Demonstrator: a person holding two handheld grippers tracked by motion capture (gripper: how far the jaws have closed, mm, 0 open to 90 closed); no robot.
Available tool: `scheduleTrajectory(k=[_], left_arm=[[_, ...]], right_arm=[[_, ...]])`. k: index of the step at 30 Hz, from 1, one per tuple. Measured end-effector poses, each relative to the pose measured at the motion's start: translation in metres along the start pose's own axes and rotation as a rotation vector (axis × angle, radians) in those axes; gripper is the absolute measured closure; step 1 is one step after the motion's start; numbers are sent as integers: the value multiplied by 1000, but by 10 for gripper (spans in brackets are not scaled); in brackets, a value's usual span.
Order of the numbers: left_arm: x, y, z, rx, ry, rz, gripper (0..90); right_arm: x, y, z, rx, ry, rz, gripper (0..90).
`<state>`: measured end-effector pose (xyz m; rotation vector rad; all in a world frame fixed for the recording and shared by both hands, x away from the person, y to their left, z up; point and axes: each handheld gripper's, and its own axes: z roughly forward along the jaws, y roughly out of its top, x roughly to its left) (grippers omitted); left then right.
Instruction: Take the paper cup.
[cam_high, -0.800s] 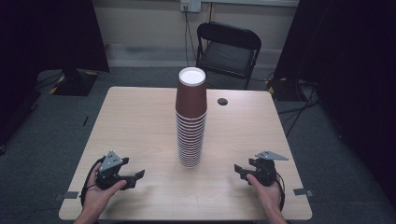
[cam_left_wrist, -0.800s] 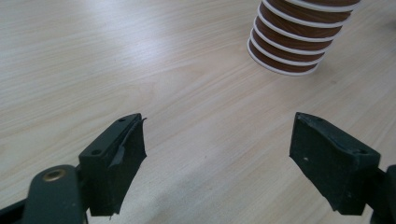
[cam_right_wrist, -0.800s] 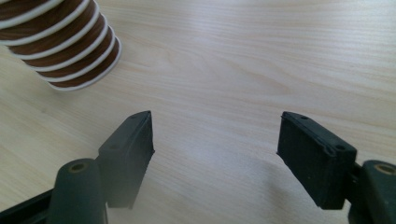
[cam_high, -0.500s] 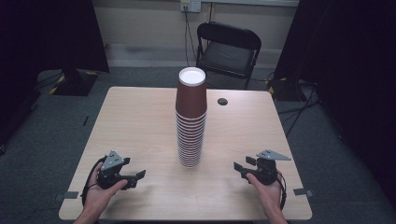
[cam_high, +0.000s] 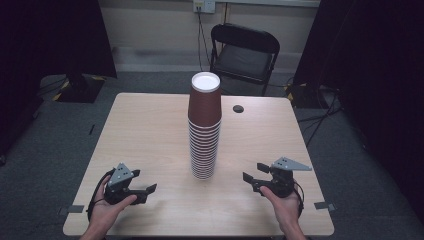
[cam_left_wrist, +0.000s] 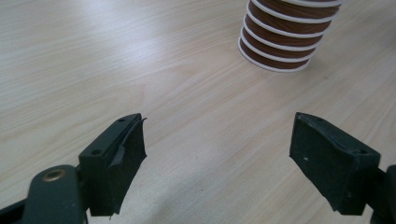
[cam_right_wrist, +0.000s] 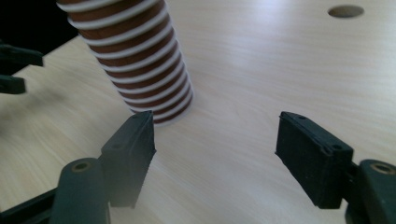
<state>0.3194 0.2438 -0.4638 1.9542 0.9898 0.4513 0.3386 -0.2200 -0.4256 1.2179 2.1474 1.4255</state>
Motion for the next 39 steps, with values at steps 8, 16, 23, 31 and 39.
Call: scheduleTrajectory(k=[8, 16, 23, 31, 39], left_arm=[[1, 0, 1, 2, 7, -3, 180], [1, 0, 2, 4, 4, -5, 180], [1, 0, 2, 6, 6, -10, 180], [2, -1, 2, 8, 13, -1, 179], [2, -1, 3, 12, 12, -6, 180]], right_arm=[[10, 23, -1, -41, 32, -59, 331], [17, 45, -4, -98, 52, -73, 324], [23, 67, -9, -144, 70, -95, 260], [33, 91, -11, -177, 117, -127, 187], [43, 111, -12, -213, 138, -137, 161]])
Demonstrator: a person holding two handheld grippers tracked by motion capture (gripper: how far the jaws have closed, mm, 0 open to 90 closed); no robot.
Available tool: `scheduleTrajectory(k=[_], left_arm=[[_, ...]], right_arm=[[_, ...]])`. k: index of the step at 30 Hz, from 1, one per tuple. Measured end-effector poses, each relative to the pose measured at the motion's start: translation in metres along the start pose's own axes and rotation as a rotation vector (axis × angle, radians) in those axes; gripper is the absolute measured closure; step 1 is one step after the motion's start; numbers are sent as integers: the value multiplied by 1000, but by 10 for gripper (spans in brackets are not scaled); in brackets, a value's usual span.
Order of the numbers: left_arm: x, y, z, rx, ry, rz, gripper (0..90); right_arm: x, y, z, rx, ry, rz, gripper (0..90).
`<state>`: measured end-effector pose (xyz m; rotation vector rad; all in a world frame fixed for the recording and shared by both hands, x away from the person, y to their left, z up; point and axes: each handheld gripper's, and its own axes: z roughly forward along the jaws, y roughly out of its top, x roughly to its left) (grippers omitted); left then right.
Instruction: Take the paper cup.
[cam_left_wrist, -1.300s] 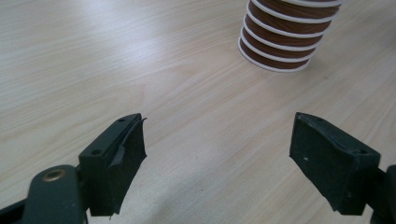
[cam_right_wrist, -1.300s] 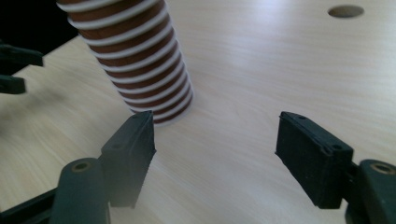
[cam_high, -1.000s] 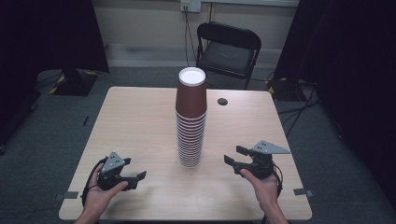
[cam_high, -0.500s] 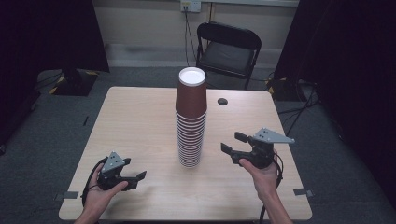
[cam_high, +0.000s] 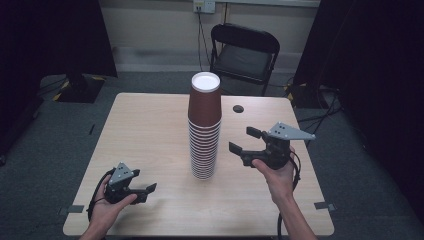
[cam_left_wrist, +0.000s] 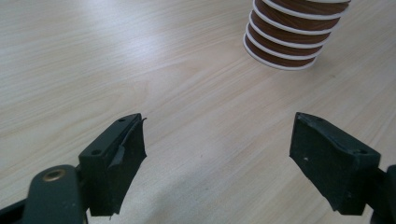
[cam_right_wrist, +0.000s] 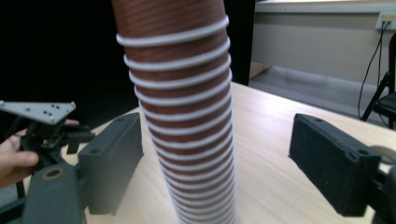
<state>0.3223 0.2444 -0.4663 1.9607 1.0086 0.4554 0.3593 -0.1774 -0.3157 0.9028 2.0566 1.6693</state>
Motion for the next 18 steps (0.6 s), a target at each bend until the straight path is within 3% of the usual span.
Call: scheduleTrajectory(k=[5, 8, 18], left_arm=[[1, 0, 0, 0, 1, -8, 179], [1, -1, 1, 1, 8, -20, 179], [3, -1, 1, 4, 7, -22, 181]], right_arm=[[4, 13, 5, -15, 32, 0, 140], [9, 27, 9, -52, 44, -8, 140], [19, 58, 29, -80, 82, -38, 137]])
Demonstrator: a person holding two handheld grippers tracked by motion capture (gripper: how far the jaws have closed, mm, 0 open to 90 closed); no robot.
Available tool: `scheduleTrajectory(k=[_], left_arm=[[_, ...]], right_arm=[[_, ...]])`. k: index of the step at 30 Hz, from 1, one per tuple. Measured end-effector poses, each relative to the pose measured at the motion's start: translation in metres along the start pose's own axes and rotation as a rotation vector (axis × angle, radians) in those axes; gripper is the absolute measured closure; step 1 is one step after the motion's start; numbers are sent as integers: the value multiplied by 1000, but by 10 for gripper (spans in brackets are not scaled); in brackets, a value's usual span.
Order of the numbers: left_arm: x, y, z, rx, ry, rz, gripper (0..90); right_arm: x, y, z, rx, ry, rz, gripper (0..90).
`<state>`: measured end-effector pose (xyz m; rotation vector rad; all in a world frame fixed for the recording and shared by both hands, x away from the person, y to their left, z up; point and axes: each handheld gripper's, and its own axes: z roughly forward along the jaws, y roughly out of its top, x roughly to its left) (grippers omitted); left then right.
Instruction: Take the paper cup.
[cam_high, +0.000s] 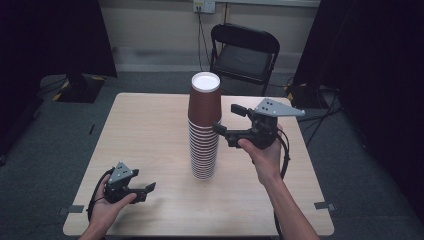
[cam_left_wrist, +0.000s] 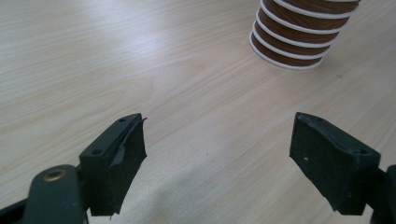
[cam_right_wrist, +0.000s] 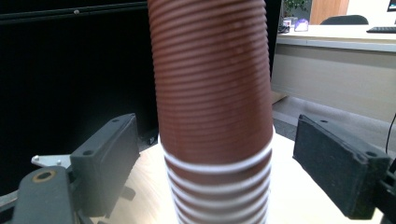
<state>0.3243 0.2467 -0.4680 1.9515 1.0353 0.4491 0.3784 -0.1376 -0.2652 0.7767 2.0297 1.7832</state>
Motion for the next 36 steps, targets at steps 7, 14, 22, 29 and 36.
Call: scheduleTrajectory(k=[7, 14, 22, 29, 36], left_arm=[[0, 0, 0, 2, -3, -2, 184], [1, 0, 0, 2, -5, -3, 185], [1, 0, 2, 7, -11, 1, 188], [0, 0, 2, 10, -10, 5, 189], [1, 0, 1, 7, -12, 2, 189]], right_arm=[[-2, 15, 13, -13, 13, 3, 136], [-2, 25, 27, -2, 12, -10, 134], [-3, 34, 48, 27, 12, -17, 119], [-2, 29, 66, 70, 10, -20, 111], [-4, 21, 71, 90, 16, -17, 100]])
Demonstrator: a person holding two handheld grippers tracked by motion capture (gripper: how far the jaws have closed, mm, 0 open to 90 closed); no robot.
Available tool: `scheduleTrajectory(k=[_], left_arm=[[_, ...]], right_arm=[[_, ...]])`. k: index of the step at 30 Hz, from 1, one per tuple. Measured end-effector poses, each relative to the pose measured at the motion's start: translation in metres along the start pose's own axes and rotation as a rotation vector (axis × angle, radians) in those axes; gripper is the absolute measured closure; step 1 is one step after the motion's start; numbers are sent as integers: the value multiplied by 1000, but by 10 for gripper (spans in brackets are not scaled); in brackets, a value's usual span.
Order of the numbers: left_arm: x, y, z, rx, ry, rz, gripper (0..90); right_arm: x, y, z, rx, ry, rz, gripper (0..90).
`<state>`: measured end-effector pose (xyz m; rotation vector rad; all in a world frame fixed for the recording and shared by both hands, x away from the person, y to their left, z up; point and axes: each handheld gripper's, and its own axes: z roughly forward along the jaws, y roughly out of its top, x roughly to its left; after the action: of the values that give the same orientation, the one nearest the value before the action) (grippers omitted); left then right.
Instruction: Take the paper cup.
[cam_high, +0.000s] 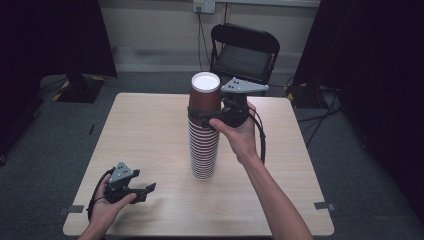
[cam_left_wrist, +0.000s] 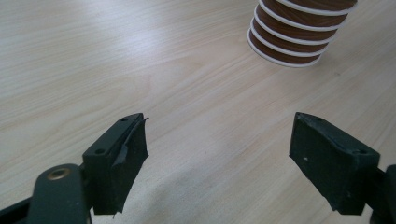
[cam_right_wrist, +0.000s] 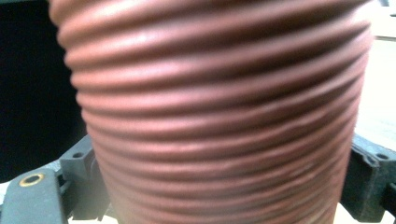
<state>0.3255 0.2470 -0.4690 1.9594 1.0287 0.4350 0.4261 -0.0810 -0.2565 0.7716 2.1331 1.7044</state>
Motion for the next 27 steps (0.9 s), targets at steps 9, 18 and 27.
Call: scheduleTrajectory(k=[9, 18, 27], left_arm=[[0, 0, 0, 1, 0, -4, 189], [0, 0, 1, 2, 0, -4, 189], [1, 0, 0, 3, 4, -1, 189]], right_arm=[[2, -1, 1, 9, -15, -9, 97], [4, -1, 1, 27, -32, -28, 106], [5, 1, 1, 26, -36, -56, 114]])
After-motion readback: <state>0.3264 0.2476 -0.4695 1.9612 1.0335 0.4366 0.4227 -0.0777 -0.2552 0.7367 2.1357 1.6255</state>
